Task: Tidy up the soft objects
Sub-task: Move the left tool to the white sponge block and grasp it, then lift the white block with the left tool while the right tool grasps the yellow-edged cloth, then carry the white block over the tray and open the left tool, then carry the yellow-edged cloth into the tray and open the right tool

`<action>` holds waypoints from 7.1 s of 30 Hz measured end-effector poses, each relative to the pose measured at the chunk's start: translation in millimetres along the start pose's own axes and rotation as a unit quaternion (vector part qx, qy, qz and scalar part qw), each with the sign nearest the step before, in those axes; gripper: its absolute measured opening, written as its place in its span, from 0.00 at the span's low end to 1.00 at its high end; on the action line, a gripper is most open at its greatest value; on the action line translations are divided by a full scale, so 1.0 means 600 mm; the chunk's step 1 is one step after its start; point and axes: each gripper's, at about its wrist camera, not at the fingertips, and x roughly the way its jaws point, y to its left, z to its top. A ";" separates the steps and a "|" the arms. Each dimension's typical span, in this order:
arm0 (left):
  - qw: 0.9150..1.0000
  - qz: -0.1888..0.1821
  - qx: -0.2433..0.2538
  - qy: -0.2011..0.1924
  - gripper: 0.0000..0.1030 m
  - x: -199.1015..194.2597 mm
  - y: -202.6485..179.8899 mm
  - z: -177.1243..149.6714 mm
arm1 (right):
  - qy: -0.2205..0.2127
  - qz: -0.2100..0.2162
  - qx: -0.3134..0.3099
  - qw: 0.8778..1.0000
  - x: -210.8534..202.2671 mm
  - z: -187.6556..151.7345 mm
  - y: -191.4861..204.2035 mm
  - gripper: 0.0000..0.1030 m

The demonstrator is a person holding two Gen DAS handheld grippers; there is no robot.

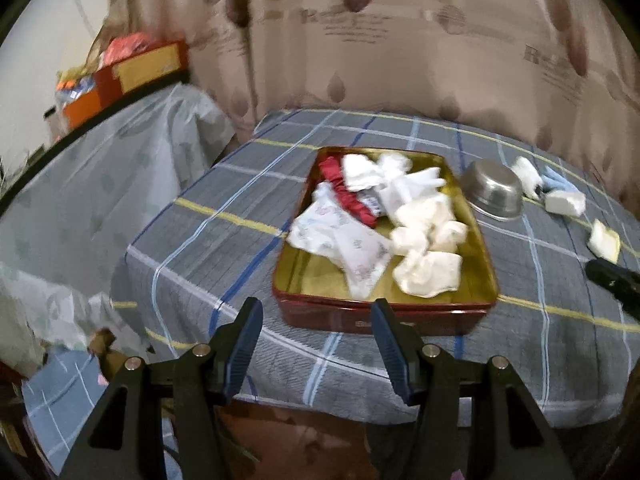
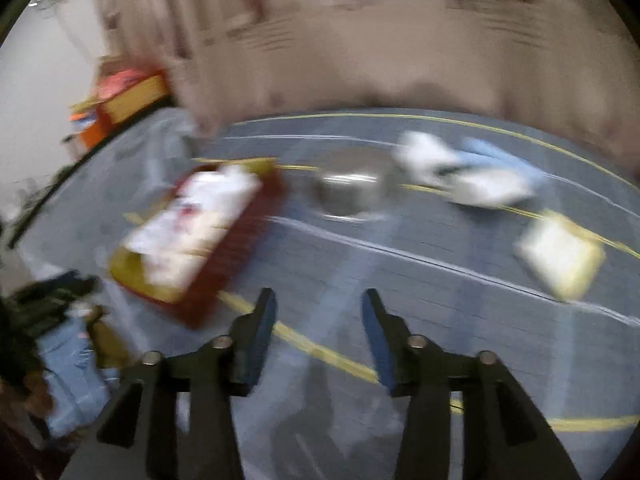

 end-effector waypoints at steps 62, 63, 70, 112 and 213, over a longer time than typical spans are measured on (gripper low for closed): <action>0.804 0.042 0.551 -0.219 0.64 0.222 -0.703 0.064 | -0.072 -0.052 0.210 0.974 -0.127 -0.102 -0.414 0.85; 0.806 0.034 0.552 -0.211 0.64 0.230 -0.703 0.069 | -0.071 -0.052 0.210 0.974 -0.127 -0.101 -0.415 0.85; 0.898 -0.042 0.421 -0.122 0.22 0.231 -0.654 0.144 | -0.066 -0.051 0.218 0.972 -0.123 -0.100 -0.419 0.85; 0.969 -0.195 0.154 -0.010 0.28 -0.043 -0.338 0.094 | 0.048 -0.064 0.121 0.990 0.054 0.033 -0.359 0.62; 0.989 0.093 -0.010 -0.113 0.50 -0.044 0.013 0.045 | 0.036 0.155 0.043 0.986 0.067 0.174 0.041 0.13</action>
